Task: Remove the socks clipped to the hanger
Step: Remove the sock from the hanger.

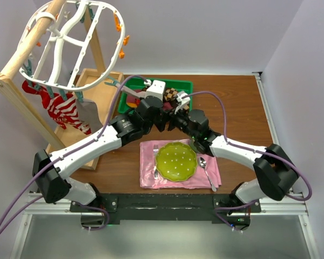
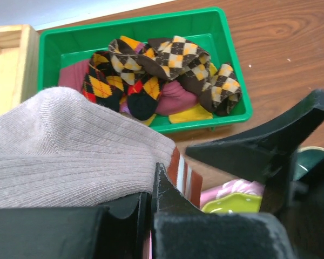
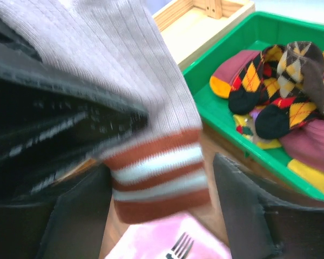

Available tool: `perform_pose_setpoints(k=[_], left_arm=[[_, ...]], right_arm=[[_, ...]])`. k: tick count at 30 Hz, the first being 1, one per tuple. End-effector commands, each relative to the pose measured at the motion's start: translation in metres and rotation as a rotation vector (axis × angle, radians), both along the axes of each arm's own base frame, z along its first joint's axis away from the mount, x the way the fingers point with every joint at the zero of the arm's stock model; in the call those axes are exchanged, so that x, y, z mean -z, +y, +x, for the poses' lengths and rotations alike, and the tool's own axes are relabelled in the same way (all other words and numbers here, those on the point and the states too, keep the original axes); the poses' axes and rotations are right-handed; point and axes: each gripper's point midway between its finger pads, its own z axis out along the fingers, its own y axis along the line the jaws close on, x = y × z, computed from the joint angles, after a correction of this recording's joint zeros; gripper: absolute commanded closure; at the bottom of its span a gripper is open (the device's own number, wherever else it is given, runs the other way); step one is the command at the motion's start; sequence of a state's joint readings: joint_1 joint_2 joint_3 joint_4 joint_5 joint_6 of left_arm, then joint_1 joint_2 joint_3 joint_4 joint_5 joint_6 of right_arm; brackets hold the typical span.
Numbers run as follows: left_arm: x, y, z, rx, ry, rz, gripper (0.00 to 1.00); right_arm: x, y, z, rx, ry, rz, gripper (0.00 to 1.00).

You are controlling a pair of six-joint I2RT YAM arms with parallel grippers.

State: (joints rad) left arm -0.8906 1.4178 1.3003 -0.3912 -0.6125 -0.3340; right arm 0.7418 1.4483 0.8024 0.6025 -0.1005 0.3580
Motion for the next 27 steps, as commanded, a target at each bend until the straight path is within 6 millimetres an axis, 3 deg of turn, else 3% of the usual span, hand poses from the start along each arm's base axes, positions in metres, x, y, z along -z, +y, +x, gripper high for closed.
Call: perform_pose_setpoints(k=[1,2,6,9,14,20,27], left_arm=[[-0.009,-0.017,-0.002,0.046,0.01,-0.064,1.0],[-0.009,-0.017,-0.003,0.049,0.009,-0.066,1.0],[-0.009,-0.015,-0.005,0.052,0.008,-0.074,1.0],[-0.009,-0.013,-0.008,0.055,0.002,-0.09,0.92],[-0.01,-0.008,-0.015,0.058,-0.004,-0.128,0.64],[-0.034,0.005,-0.03,0.046,-0.034,-0.241,0.59],[-0.072,0.024,-0.051,0.032,-0.075,-0.41,0.58]], right_arm=[[-0.04,0.008,0.01,0.029,-0.078,0.09,0.43],[-0.038,0.008,0.01,0.029,-0.073,0.087,0.59],[-0.033,0.006,0.011,0.034,-0.053,0.06,0.89],[-0.028,0.006,0.009,0.025,-0.041,0.04,1.0],[-0.023,0.009,0.007,0.003,-0.023,0.013,1.0],[-0.015,0.002,0.012,0.054,-0.002,0.013,1.0],[-0.021,-0.004,0.018,0.113,-0.003,0.044,1.0]])
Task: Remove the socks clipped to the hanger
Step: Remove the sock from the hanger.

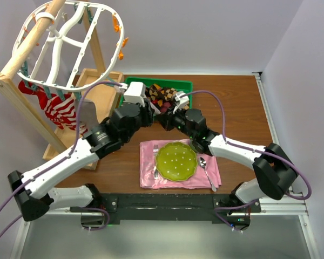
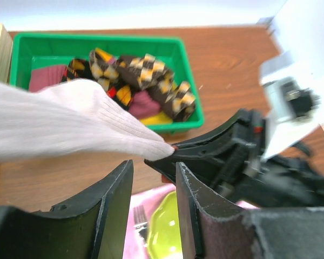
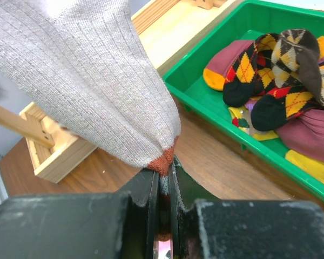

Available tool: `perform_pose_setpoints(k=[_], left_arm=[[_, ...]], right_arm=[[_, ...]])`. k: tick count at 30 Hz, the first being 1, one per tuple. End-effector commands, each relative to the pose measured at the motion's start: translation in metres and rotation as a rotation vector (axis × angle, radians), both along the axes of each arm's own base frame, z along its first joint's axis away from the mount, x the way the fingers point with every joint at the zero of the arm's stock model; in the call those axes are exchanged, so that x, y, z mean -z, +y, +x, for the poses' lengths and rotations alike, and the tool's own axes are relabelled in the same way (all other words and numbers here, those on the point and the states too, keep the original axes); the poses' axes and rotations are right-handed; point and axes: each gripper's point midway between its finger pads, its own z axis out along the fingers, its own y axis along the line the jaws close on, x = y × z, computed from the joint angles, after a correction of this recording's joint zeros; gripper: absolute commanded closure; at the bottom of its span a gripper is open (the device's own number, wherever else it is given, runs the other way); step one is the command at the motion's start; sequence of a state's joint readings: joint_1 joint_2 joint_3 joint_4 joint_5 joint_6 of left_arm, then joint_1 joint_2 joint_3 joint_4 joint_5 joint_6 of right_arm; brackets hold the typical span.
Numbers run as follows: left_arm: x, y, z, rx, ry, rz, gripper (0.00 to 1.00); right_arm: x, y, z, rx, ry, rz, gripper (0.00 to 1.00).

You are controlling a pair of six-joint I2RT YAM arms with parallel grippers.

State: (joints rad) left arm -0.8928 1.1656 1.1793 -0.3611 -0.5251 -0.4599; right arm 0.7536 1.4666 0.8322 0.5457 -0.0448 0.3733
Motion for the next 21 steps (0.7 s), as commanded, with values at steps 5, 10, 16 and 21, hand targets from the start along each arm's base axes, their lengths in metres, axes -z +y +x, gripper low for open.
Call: perform_pose_setpoints(k=[5,10,16,21], left_arm=[[-0.061,0.028,-0.028,-0.046,-0.059,-0.282,0.57],[-0.081,0.065,-0.039,-0.169,-0.068,-0.373,0.57],[-0.091,0.107,-0.043,-0.354,-0.085,-0.427,0.54],[-0.109,0.135,-0.041,-0.487,-0.152,-0.46,0.5]], right_arm=[[-0.039,-0.011,0.015,0.123,-0.069,0.095,1.0],[-0.048,-0.014,0.015,0.177,-0.112,0.08,1.0],[-0.055,-0.013,0.012,0.235,-0.155,0.059,1.0],[-0.057,-0.011,0.006,0.264,-0.178,0.041,1.0]])
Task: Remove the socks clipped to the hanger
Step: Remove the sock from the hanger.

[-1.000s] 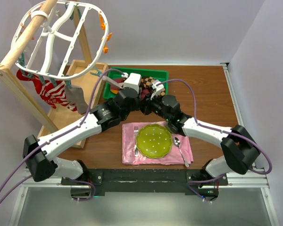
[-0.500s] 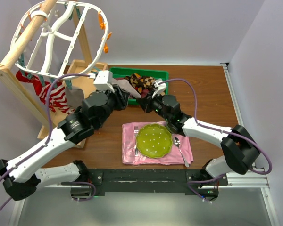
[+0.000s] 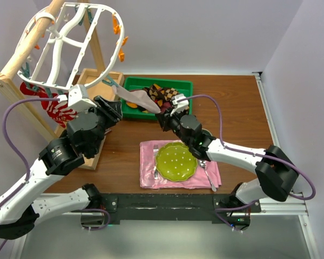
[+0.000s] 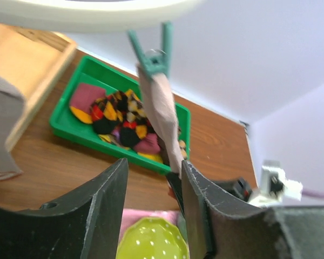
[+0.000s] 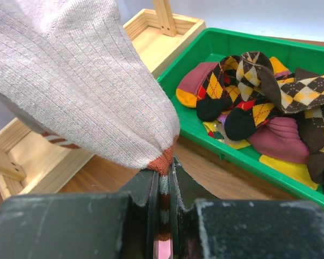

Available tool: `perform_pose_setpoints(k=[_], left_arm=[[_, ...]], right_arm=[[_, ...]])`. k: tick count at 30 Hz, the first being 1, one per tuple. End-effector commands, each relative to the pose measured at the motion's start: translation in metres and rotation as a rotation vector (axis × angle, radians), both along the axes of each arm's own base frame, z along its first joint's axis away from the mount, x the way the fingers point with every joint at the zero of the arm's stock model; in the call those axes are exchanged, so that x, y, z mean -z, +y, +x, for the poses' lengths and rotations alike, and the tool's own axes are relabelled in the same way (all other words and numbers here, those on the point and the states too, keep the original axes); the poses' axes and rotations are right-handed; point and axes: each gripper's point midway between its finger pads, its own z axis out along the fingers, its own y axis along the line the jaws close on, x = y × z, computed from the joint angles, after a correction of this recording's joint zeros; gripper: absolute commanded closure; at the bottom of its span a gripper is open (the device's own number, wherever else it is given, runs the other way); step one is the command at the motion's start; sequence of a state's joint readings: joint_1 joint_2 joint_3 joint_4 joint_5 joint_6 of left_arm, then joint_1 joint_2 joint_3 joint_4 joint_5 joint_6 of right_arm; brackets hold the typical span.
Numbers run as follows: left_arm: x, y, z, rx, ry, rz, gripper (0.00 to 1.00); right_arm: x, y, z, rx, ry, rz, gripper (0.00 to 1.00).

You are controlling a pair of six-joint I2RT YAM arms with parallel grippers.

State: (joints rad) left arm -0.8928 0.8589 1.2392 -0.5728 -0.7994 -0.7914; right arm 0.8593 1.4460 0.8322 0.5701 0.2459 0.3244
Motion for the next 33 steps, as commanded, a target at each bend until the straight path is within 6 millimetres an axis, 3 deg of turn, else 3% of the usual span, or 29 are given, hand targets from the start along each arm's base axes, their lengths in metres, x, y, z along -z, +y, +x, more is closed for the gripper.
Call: perform_pose_setpoints(k=[1,9,18,26,33], left_arm=[[-0.028,0.033,0.002,-0.174,-0.054,-0.068,0.48],[-0.055,0.037,0.017,-0.236,-0.099,-0.094,0.37],[-0.058,0.039,0.042,-0.234,-0.102,-0.131,0.37],[-0.063,0.03,0.052,-0.218,-0.12,-0.129,0.38],[-0.063,0.034,0.057,-0.257,-0.132,-0.132,0.42]], right_arm=[[-0.042,-0.008,0.005,0.086,-0.102,0.056,1.0],[-0.041,-0.01,0.004,0.092,-0.105,0.051,1.0],[-0.041,-0.011,0.003,0.09,-0.102,0.054,1.0],[-0.043,-0.011,0.002,0.086,-0.105,0.05,1.0],[-0.043,-0.011,0.001,0.081,-0.104,0.046,1.0]])
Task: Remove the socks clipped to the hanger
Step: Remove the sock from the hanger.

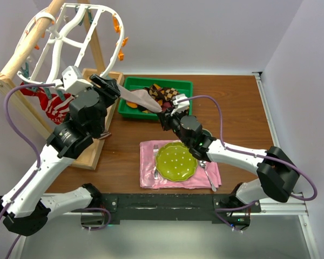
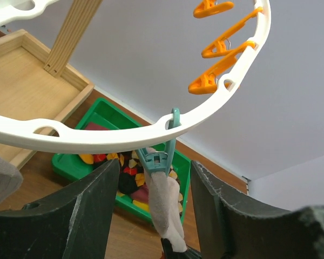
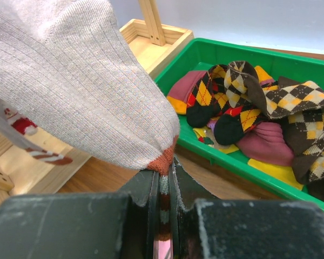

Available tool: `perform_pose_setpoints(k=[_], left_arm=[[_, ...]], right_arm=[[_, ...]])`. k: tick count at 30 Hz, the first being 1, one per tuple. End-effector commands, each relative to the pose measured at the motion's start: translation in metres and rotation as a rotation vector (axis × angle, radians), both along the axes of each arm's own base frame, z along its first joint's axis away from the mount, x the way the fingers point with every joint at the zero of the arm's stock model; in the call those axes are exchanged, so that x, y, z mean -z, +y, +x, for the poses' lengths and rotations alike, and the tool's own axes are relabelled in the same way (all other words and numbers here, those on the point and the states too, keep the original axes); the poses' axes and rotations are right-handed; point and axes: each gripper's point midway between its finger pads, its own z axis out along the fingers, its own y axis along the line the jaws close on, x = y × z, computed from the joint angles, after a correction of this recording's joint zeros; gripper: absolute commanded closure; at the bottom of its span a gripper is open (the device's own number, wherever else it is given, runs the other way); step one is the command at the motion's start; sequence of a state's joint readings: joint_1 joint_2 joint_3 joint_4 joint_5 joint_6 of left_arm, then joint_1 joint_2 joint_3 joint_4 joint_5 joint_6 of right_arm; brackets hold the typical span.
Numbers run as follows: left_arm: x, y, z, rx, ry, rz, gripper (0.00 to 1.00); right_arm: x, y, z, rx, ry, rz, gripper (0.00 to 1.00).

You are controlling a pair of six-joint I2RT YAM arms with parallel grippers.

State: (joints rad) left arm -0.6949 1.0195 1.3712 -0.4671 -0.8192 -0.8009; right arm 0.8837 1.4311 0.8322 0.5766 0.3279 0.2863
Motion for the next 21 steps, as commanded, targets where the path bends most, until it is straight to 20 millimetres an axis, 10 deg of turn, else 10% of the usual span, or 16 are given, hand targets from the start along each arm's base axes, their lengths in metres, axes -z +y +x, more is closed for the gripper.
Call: perform_pose_setpoints(k=[1,21], left_arm=[[-0.028,0.008,0.002,-0.044,-0.084,-0.062,0.43],[-0.026,0.012,0.013,-0.096,-0.102,-0.006,0.7]], right_arm=[[-0.035,-0.004,0.001,0.022,-0.067,0.061,1.0],[-0.046,-0.007,0.0,0.027,-0.08,0.061,1.0]])
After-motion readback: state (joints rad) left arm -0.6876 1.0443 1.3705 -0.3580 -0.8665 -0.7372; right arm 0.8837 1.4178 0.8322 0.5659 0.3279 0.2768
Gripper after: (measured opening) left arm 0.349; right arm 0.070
